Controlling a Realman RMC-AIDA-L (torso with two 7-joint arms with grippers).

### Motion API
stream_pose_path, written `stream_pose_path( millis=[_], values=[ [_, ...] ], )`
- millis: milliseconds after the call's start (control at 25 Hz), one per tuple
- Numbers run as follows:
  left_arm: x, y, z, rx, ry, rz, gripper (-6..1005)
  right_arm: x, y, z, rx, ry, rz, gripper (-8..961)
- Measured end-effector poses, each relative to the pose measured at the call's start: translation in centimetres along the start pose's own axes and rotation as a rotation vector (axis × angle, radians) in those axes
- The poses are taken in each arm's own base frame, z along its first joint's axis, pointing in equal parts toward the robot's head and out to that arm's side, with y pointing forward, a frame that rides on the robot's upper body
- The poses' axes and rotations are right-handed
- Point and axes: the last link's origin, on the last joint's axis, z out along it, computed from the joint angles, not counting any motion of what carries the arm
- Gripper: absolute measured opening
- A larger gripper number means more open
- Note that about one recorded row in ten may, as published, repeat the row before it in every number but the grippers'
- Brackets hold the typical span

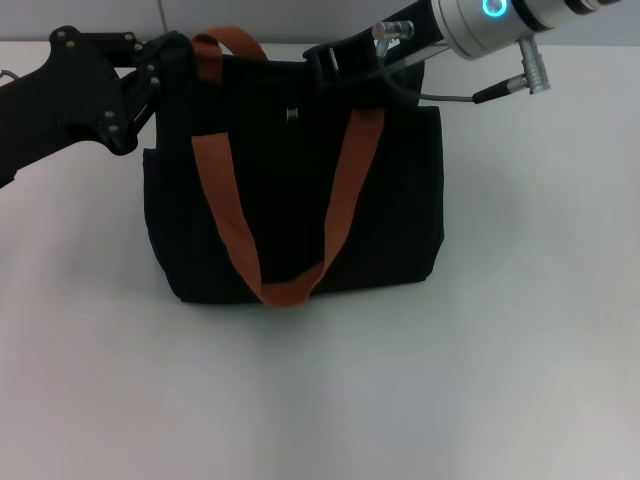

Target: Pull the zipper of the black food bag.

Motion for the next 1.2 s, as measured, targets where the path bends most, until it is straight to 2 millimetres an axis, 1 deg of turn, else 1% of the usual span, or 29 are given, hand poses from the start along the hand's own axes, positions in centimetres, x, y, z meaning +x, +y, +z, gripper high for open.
stream_pose_path(
  millis=[200,400,960,1200],
  values=[
    [0.0,0.1,0.0,-0.004,0.003,-0.002,32,-0.1,0.3,0.1,-0.009,-0.006,-0.002,100],
    [0.1,0.1,-0.1,-0.007,0.005,-0.001,31,-0.1,0.7,0.3,-0.043,-0.009,0.012,144],
    [0.2,0.3,-0.2,-0.017,0.014,-0.009,31,0.0,0.3,0.7,-0.049,-0.015,0.041,133],
    [0.2,0.4,-0.3,-0.021,0.017,-0.012,31,0.0,0.5,1.4,-0.039,-0.008,0.033,128]
  ],
)
